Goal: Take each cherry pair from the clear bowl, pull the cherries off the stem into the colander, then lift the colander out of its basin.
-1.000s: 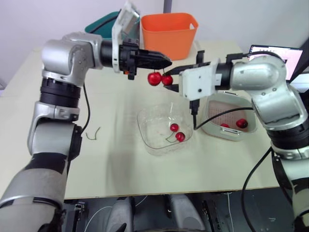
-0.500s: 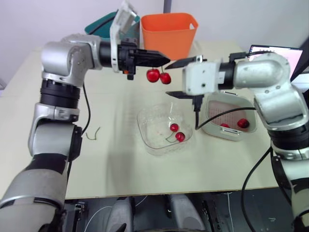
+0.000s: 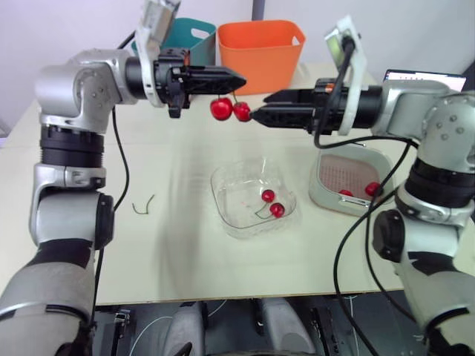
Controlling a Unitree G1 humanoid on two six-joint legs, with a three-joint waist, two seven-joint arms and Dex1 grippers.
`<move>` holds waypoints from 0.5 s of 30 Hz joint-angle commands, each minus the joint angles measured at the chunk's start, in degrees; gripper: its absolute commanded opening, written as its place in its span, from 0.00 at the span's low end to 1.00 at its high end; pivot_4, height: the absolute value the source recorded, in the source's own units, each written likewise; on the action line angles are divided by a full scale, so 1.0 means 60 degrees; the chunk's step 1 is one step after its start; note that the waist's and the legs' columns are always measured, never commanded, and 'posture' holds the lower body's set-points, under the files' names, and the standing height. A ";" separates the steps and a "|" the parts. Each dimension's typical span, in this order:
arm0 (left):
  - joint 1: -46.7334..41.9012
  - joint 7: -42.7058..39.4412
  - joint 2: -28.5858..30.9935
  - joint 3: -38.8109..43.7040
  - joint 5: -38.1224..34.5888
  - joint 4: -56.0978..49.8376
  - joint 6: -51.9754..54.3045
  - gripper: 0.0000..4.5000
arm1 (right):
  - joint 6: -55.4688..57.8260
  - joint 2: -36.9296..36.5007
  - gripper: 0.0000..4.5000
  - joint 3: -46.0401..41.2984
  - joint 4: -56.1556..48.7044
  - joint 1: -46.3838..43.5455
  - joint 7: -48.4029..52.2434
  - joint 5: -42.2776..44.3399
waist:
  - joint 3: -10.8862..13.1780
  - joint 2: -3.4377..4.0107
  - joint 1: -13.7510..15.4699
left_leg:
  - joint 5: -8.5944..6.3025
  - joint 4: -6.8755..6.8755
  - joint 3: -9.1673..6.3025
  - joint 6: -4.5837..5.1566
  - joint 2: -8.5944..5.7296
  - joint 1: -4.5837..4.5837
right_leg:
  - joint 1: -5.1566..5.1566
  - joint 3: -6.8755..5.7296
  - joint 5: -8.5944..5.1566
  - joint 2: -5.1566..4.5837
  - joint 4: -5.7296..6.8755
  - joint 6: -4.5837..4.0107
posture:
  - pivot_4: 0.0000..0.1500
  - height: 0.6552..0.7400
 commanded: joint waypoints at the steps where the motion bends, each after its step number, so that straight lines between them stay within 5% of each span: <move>1: -0.0112 0.0028 0.0079 0.0201 -0.0211 -0.0363 0.0014 0.00 | 0.0164 0.0272 0.99 -0.0603 0.0088 -0.0328 -0.0699 0.0687 | 0.0000 0.0000 0.0000 | 0.0000 0.0000 0.0000 0.0000 -0.0001 0.0000 | 0.0000 0.0000 0.0000 0.0000 0.0000 0.0001 | 1.00 1.00; 15: -0.0146 0.0227 -0.0058 0.0158 -0.0250 -0.0405 0.0027 0.00 | 0.0164 0.0738 0.99 -0.0610 0.0150 -0.0268 -0.1997 0.2324 | 0.0000 0.0000 -0.0021 | 0.0000 -0.0004 -0.0001 0.0000 0.0000 0.0002 | 0.0000 0.0001 0.0000 0.0001 0.0000 0.0002 | 1.00 1.00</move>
